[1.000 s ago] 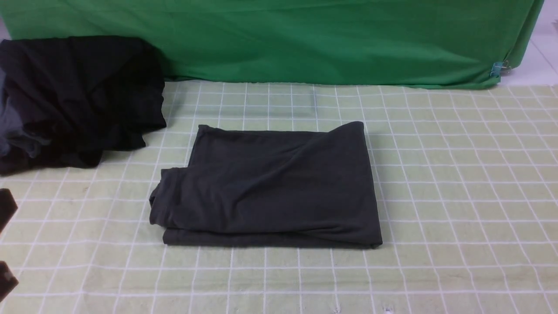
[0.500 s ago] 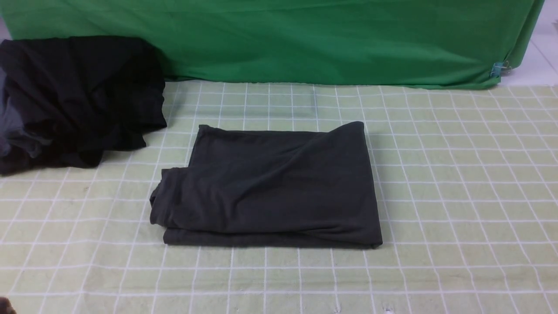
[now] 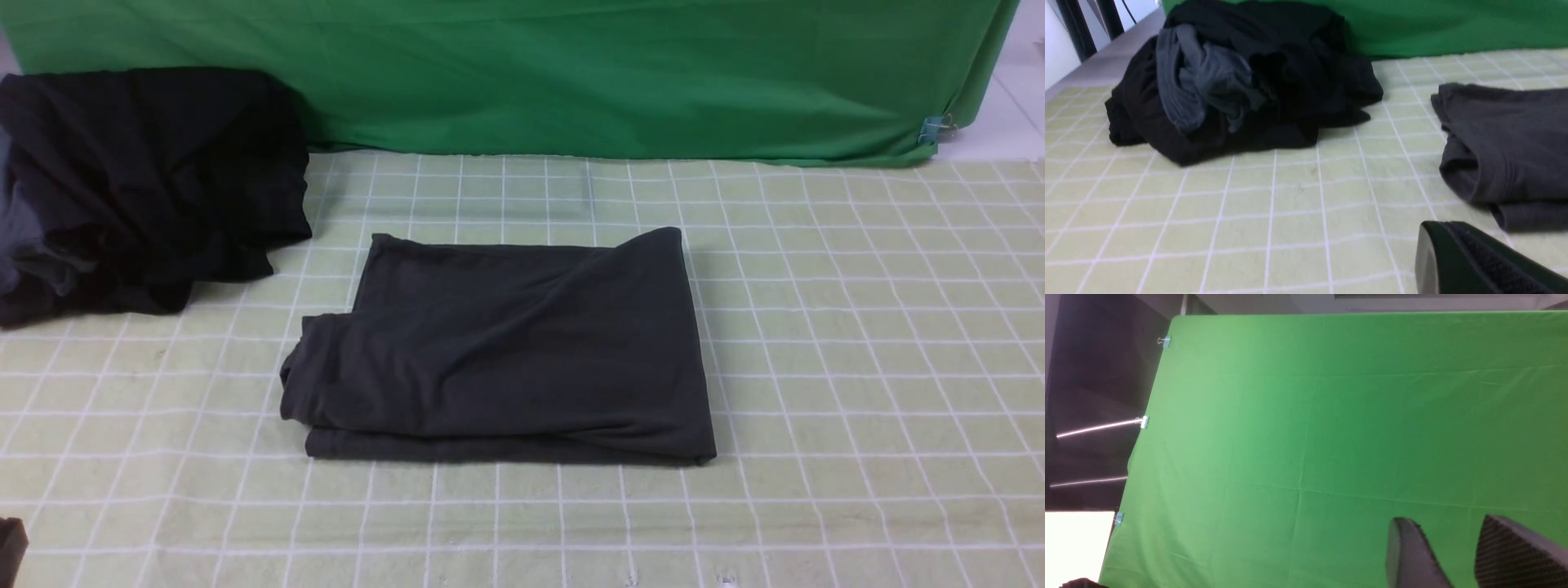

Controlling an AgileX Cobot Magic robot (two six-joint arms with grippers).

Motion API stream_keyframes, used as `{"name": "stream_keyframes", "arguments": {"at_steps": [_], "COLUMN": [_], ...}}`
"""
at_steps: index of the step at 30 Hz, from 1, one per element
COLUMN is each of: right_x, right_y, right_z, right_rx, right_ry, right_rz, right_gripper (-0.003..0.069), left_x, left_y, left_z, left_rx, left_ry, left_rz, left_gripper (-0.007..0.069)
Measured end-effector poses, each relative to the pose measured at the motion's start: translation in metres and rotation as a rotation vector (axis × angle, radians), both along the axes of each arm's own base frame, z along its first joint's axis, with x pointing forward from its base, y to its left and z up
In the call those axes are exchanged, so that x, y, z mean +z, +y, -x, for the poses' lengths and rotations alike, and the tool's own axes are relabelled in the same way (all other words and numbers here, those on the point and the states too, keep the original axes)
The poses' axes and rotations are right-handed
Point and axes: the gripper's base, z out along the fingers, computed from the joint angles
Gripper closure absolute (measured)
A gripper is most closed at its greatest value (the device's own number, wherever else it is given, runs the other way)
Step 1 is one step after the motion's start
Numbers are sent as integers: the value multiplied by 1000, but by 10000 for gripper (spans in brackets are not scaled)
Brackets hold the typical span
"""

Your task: Fold a long-sleeved shirt over a green coffee tablecloth.

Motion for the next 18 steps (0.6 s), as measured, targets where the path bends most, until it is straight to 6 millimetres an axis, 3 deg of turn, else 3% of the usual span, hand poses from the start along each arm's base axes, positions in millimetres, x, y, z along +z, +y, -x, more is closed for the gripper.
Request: {"name": "stream_keyframes", "arguments": {"at_steps": [18], "right_x": [0], "right_y": [0], "right_z": [0], "right_rx": [0], "right_ry": [0], "right_rz": [0], "right_gripper": [418], "left_x": [0], "left_y": [0], "left_z": [0], "left_rx": [-1], "left_ry": [5], "left_rz": [-7], "left_gripper": [623]}}
